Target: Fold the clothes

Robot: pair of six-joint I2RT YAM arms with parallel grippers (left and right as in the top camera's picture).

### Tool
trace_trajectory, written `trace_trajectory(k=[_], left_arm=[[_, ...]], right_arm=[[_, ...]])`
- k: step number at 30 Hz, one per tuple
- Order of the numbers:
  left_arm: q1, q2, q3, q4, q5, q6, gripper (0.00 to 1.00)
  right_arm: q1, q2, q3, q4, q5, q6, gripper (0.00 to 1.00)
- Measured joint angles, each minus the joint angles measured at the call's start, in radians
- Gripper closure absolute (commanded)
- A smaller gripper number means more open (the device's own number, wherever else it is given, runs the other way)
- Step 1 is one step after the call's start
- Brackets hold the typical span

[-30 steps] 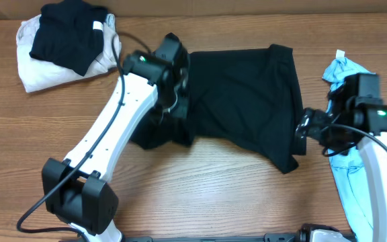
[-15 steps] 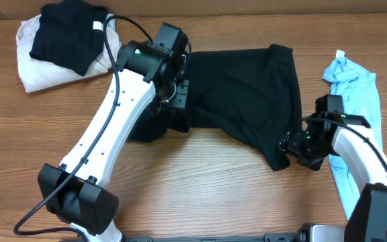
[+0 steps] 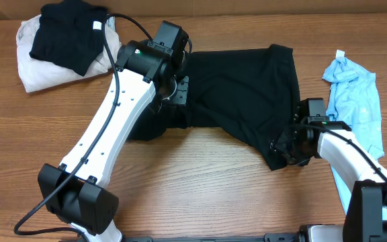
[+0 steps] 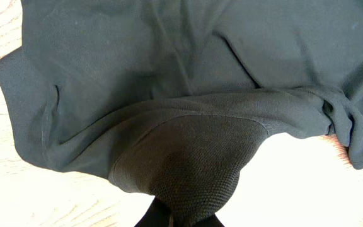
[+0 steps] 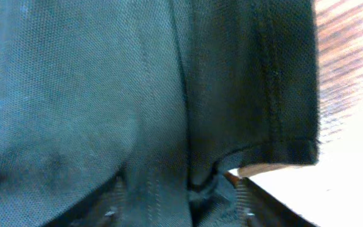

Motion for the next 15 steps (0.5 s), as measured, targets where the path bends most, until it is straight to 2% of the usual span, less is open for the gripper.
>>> trace_trajectory(k=[3, 5, 7, 8, 15], left_arm=[[0.0, 0.0, 0.0, -0.005, 0.0, -0.004, 0.96], [0.0, 0.0, 0.0, -0.006, 0.0, -0.005, 0.96], [0.0, 0.0, 0.0, -0.006, -0.004, -0.005, 0.96], [0.0, 0.0, 0.0, -0.006, -0.008, -0.005, 0.96], [0.012, 0.0, 0.0, -0.007, -0.022, -0.005, 0.96]], right_arm=[[0.007, 0.0, 0.0, 0.004, 0.018, 0.008, 0.67], [0.003, 0.0, 0.0, 0.001, 0.027, 0.005, 0.83], [-0.005, 0.0, 0.001, -0.016, 0.03, 0.016, 0.88], [-0.013, 0.0, 0.008, -0.041, 0.028, 0.016, 0.96], [-0.077, -0.008, 0.172, -0.18, 0.029, -0.016, 0.96]])
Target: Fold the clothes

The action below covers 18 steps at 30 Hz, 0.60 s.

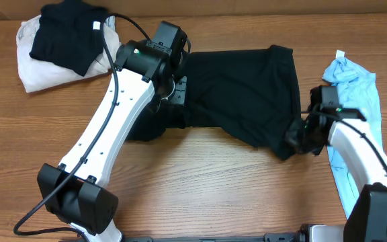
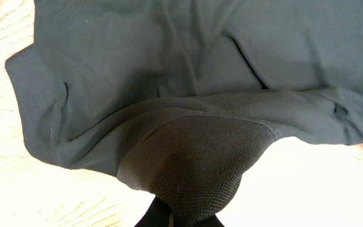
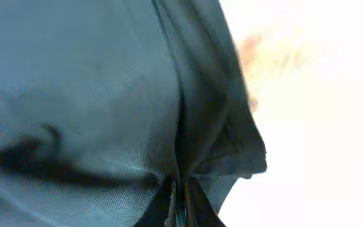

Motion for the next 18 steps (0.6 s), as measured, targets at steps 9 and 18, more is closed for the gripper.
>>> trace_trajectory(k=[9, 18], left_arm=[[0.054, 0.0, 0.0, -0.032, -0.019, 0.0, 0.96], [0.059, 0.0, 0.0, -0.043, -0.055, 0.0, 0.96]], right_arm=[[-0.084, -0.01, 0.088, -0.006, 0.057, -0.033, 0.89], [-0.134, 0.056, 0.088, 0.034, 0.072, -0.059, 0.89]])
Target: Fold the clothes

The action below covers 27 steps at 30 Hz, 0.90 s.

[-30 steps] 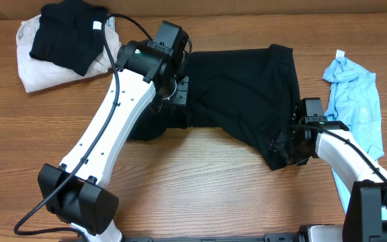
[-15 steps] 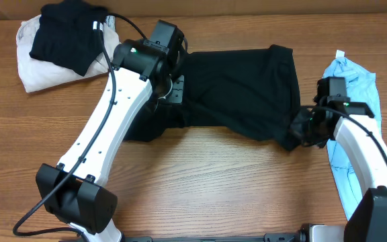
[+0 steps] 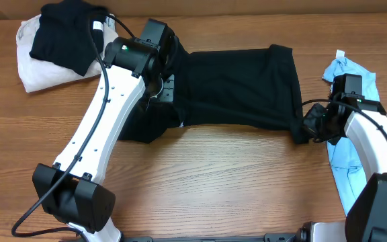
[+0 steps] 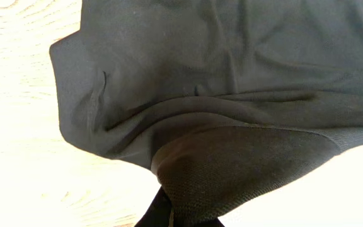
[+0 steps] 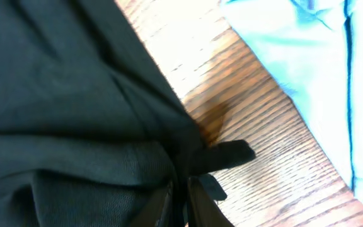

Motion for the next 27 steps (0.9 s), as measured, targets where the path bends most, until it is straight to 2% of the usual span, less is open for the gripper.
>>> trace_trajectory(k=[4, 7, 10, 15, 17, 21, 27], left_arm=[[0.0, 0.0, 0.0, -0.001, -0.01, 0.0, 0.96], [0.0, 0.0, 0.0, 0.003, -0.018, 0.0, 0.96], [0.0, 0.0, 0.0, 0.003, -0.021, 0.0, 0.96], [0.0, 0.0, 0.0, 0.008, -0.021, 0.0, 0.96], [0.0, 0.0, 0.0, 0.01, -0.021, 0.0, 0.96], [0.0, 0.0, 0.0, 0.009, -0.021, 0.0, 0.96], [0.0, 0.0, 0.0, 0.01, -0.021, 0.0, 0.96]], right_arm=[[-0.044, 0.004, 0.022, -0.047, -0.054, -0.024, 0.79], [-0.085, 0.009, 0.127, -0.146, -0.129, -0.063, 0.54], [-0.093, 0.01, 0.22, -0.211, -0.161, -0.1, 0.48], [-0.07, 0.009, 0.274, -0.297, -0.195, -0.143, 0.16], [-0.041, 0.009, 0.254, -0.308, -0.198, -0.154, 0.1], [0.039, 0.01, 0.157, -0.28, -0.188, -0.137, 0.1], [0.105, 0.011, -0.029, -0.14, -0.146, -0.07, 0.25]])
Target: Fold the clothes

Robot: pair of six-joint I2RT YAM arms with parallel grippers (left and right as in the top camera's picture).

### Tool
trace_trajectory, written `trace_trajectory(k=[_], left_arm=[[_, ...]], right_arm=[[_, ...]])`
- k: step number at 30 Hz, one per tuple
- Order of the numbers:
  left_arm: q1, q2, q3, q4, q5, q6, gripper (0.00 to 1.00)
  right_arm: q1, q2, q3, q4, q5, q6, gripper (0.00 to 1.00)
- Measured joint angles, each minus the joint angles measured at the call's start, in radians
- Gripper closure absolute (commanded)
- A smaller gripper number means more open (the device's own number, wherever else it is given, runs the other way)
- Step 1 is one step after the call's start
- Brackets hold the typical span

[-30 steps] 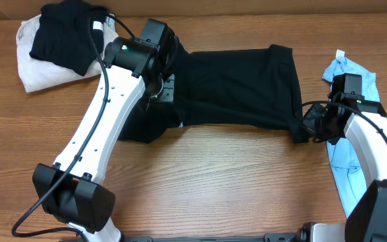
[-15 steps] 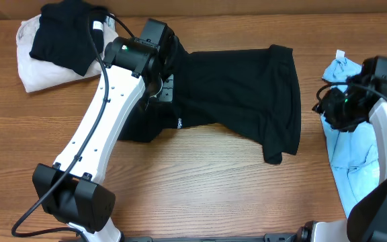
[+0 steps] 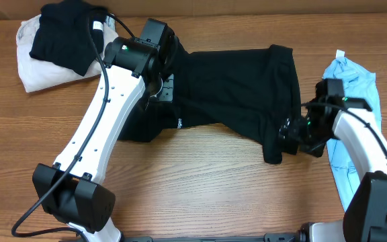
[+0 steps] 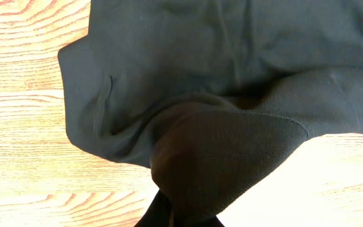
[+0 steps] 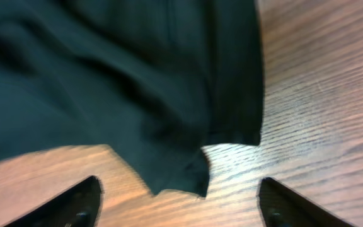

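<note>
A black shirt [image 3: 234,87] lies spread across the middle of the table, its left part bunched and lifted. My left gripper [image 4: 174,218] is shut on a fold of that left part, seen from overhead near the shirt's left edge [image 3: 168,86]. My right gripper [image 5: 178,189] stands open just above the table at the shirt's lower right corner [image 5: 184,176]. The corner lies loose on the wood between its wide-apart fingers [image 5: 80,202]. In the overhead view the right gripper [image 3: 294,134] sits over that drooping corner [image 3: 272,156].
A folded black garment [image 3: 66,33] rests on a white one [image 3: 29,70] at the back left. A light blue garment [image 3: 355,94] lies along the right edge, close beside my right arm. Bare wood table [image 3: 200,188] shows in front of the shirt.
My right gripper was shut on the shirt's lower right corner, pulled out to the right. Now it is open, a little further left and nearer the front, and the corner lies on the table. The left gripper keeps its hold.
Both grippers were shut on the black shirt, the right one on its lower right corner. The right gripper then stood further right each time, drawing the hem straight, while the left gripper shifted slightly left. Now the right has let go and the corner sags forward.
</note>
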Motion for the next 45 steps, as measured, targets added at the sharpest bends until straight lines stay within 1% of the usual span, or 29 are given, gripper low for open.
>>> trace_trajectory(k=[4, 9, 15, 17, 18, 20, 22, 23, 24, 26, 27, 30, 33, 35, 39, 43, 45], left_arm=[[0.0, 0.0, 0.0, 0.0, 0.0, 0.0, 0.96], [0.0, 0.0, 0.0, 0.0, 0.0, 0.0, 0.96], [0.0, 0.0, 0.0, 0.0, 0.0, 0.0, 0.96], [0.0, 0.0, 0.0, 0.0, 0.0, 0.0, 0.96], [0.0, 0.0, 0.0, 0.0, 0.0, 0.0, 0.96], [0.0, 0.0, 0.0, 0.0, 0.0, 0.0, 0.96], [0.0, 0.0, 0.0, 0.0, 0.0, 0.0, 0.96], [0.0, 0.0, 0.0, 0.0, -0.001, 0.0, 0.96], [0.0, 0.0, 0.0, 0.0, -0.003, 0.0, 0.96], [0.0, 0.0, 0.0, -0.002, -0.007, 0.0, 0.96], [0.0, 0.0, 0.0, -0.004, -0.007, 0.0, 0.96], [0.0, 0.0, 0.0, -0.018, -0.013, 0.0, 0.96], [0.0, 0.0, 0.0, -0.039, -0.019, 0.0, 0.96], [0.001, 0.0, 0.006, -0.061, -0.022, 0.0, 0.96], [0.001, 0.0, 0.084, -0.146, -0.024, 0.0, 0.96], [0.001, -0.001, 0.22, -0.232, -0.052, 0.0, 0.96], [0.001, -0.007, 0.269, -0.269, -0.07, 0.0, 0.96]], right_arm=[[0.006, 0.0, -0.084, 0.082, 0.063, 0.068, 0.28], [0.006, 0.001, -0.17, 0.196, 0.096, 0.114, 0.32], [0.011, 0.001, -0.195, 0.244, 0.1, 0.142, 0.33], [0.027, 0.001, -0.195, 0.261, 0.098, 0.145, 0.36], [0.039, 0.001, -0.195, 0.268, 0.098, 0.146, 0.39], [0.068, 0.001, -0.195, 0.282, 0.098, 0.152, 0.48], [0.109, 0.001, -0.195, 0.29, 0.097, 0.151, 0.66], [0.122, 0.001, -0.195, 0.287, 0.097, 0.157, 0.73], [0.136, 0.001, -0.196, 0.287, 0.097, 0.161, 0.77], [0.156, 0.001, -0.196, 0.284, 0.1, 0.172, 0.91], [0.161, 0.001, -0.196, 0.28, 0.101, 0.176, 0.95], [0.16, 0.001, -0.194, 0.27, 0.105, 0.187, 0.96], [0.146, 0.001, -0.173, 0.208, 0.105, 0.187, 0.96], [0.123, 0.001, -0.132, 0.122, 0.106, 0.185, 0.96], [0.062, -0.018, 0.068, -0.074, 0.106, 0.152, 0.96], [0.005, -0.092, 0.32, -0.234, 0.105, 0.104, 0.96], [-0.017, -0.131, 0.419, -0.3, 0.105, 0.079, 0.96]])
